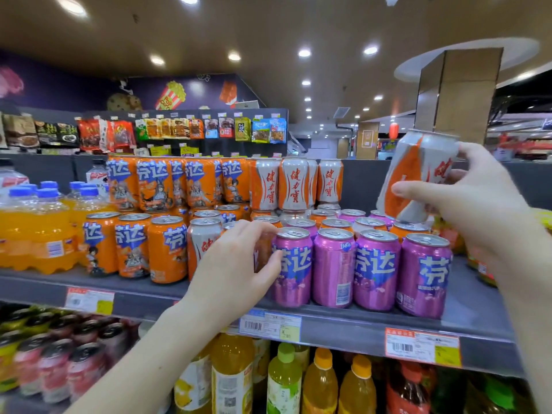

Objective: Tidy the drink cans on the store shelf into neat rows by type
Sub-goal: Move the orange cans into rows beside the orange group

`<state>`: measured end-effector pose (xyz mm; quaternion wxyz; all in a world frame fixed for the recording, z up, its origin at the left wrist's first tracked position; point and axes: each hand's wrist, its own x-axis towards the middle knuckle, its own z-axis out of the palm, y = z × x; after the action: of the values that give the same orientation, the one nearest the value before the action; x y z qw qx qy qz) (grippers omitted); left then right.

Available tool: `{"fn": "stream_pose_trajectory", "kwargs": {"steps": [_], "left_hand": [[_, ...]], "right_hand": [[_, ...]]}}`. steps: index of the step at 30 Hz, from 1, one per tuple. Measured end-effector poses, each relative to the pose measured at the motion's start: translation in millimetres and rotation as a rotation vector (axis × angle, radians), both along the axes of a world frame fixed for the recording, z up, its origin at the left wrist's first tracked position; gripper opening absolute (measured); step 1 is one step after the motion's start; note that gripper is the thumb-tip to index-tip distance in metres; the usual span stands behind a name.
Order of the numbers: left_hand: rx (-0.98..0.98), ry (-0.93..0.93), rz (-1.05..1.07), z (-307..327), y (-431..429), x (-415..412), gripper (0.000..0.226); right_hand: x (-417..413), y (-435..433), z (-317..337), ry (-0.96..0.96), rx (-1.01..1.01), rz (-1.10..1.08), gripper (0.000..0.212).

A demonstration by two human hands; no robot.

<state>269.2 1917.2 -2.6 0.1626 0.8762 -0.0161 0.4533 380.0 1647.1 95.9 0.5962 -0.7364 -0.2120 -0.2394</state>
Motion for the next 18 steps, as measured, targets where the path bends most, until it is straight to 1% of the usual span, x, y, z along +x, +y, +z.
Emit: {"fn": "stream_pose_trajectory", "kwargs": {"steps": [1,3,6,7,11,15,18], "left_hand": [[-0.011,-0.004,0.014,2,2,-2,0.03],[-0.025,-0.012,0.037,5,8,-6,0.025],[-0.007,-0.038,0.067,9,20,-10,0.017],[-0.008,-0.051,0.076,11,24,-11,0.016],[-0.004,-0.067,0.114,17,41,-17,0.016],[0.015,-0.054,0.085,25,60,-18,0.017],[0.02,-0.033,0.021,31,72,-12,0.015]], "right_hand": [[-2,4,1,0.026,-0.006,0.098,0.081],[3,33,12,0.109,-0.062,0.202,0.074],[9,68,21,0.144,-0.086,0.272,0.051],[7,77,22,0.143,-0.087,0.287,0.049],[11,104,21,0.174,-0.107,0.3,0.056],[21,113,25,0.142,-0.155,0.212,0.064],[37,117,32,0.154,-0.148,0.093,0.071]]}}
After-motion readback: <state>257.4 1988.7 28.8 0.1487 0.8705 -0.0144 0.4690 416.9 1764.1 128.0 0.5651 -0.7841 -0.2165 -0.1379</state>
